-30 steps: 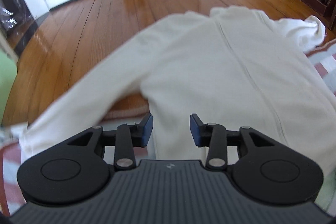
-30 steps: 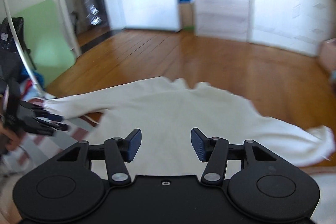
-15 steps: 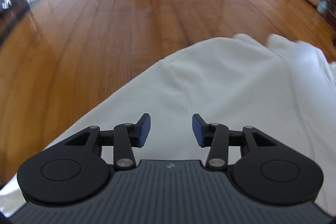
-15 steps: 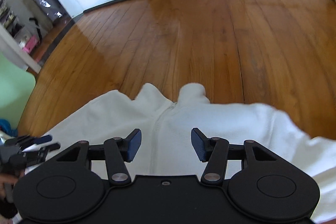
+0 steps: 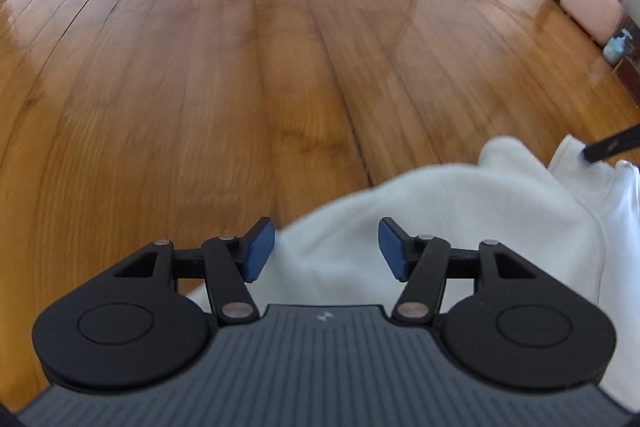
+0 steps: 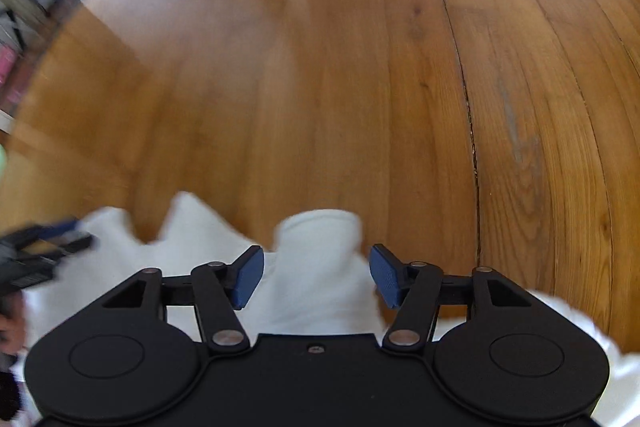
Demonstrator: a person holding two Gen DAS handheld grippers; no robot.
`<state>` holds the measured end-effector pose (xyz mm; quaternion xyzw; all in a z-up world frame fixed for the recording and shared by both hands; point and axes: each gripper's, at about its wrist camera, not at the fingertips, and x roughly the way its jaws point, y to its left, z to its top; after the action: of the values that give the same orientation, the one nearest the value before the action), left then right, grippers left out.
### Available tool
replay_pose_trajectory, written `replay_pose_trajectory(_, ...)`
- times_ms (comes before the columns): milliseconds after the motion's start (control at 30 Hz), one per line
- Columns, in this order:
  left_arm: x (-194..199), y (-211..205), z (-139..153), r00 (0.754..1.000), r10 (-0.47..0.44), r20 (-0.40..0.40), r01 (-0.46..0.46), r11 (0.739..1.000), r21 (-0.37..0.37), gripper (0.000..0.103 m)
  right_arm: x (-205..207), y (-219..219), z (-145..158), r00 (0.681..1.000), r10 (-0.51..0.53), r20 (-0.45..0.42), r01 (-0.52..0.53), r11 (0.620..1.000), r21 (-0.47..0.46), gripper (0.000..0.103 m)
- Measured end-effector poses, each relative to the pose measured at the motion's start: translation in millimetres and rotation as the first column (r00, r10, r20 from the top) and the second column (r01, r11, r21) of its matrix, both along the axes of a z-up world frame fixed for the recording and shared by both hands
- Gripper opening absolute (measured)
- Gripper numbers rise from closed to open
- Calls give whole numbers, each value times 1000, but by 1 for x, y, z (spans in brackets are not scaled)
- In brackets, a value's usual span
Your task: Fold clothes
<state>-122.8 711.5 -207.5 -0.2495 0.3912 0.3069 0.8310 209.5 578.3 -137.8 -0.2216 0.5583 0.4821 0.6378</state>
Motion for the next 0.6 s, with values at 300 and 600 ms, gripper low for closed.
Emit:
replay_pose_trajectory(300, 25, -33, -6, 966, -257, 2, 256, 966, 42, 14, -118, -111, 55, 878, 92, 469, -317, 846, 429, 16)
replay_pose_trajectory(600, 12, -101, -6, 904, -403, -139, 424, 887, 183, 4, -173, -193, 0, 764, 484, 427, -578, 808, 119, 30)
